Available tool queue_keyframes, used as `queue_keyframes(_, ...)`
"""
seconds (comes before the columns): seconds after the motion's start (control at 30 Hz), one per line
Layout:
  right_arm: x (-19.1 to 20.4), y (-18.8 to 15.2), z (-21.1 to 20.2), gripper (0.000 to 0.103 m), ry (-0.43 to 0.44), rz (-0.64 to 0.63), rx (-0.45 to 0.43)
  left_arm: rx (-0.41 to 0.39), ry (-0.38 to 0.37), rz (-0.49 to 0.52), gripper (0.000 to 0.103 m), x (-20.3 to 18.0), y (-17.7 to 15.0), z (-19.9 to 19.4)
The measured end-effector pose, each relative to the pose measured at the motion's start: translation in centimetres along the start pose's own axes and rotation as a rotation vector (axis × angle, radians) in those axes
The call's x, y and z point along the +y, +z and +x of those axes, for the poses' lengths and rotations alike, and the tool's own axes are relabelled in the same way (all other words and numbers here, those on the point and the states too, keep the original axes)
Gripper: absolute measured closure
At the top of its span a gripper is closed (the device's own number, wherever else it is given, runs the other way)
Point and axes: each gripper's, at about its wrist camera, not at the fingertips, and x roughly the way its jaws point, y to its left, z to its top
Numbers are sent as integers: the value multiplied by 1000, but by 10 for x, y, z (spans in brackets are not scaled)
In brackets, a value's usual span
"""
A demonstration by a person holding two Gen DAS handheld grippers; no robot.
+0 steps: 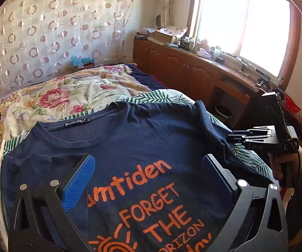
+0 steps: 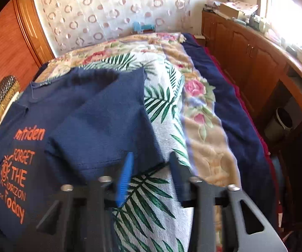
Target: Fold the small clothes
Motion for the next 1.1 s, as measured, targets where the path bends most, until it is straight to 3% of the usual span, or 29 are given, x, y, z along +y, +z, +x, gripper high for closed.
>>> queue_keyframes(0.03,3,1,1,96,-7,-10,-5,1,4,-3,1,3,-2,-2)
queue_keyframes(0.07,6,4,1,99,9,-20,2,2,7,-7,1,5,-4,-4)
queue_keyframes(0.23,27,27,-14,100,102,-81,-52,12,36,-41,1,23,-14,-12)
queue_keyframes(0.43,91,70,-36,100,249,-226,-134,14,77,-90,1,48,-28,-24)
queue_keyframes(0.67,150,100,-19,100,337,-346,-135,4,120,-131,1,67,-39,-38)
queue_keyframes(0.7,152,103,-15,99,334,-352,-139,4,125,-136,1,69,-41,-39)
queue_keyframes(0.77,154,111,-6,88,311,-344,-142,6,128,-141,1,73,-42,-41)
queue_keyframes(0.8,152,113,-5,76,300,-334,-144,6,130,-144,1,75,-43,-41)
queue_keyframes(0.83,148,110,-3,73,294,-322,-148,8,131,-146,1,77,-43,-41)
queue_keyframes(1.1,124,63,-2,72,222,-279,-96,22,121,-142,1,77,-46,-34)
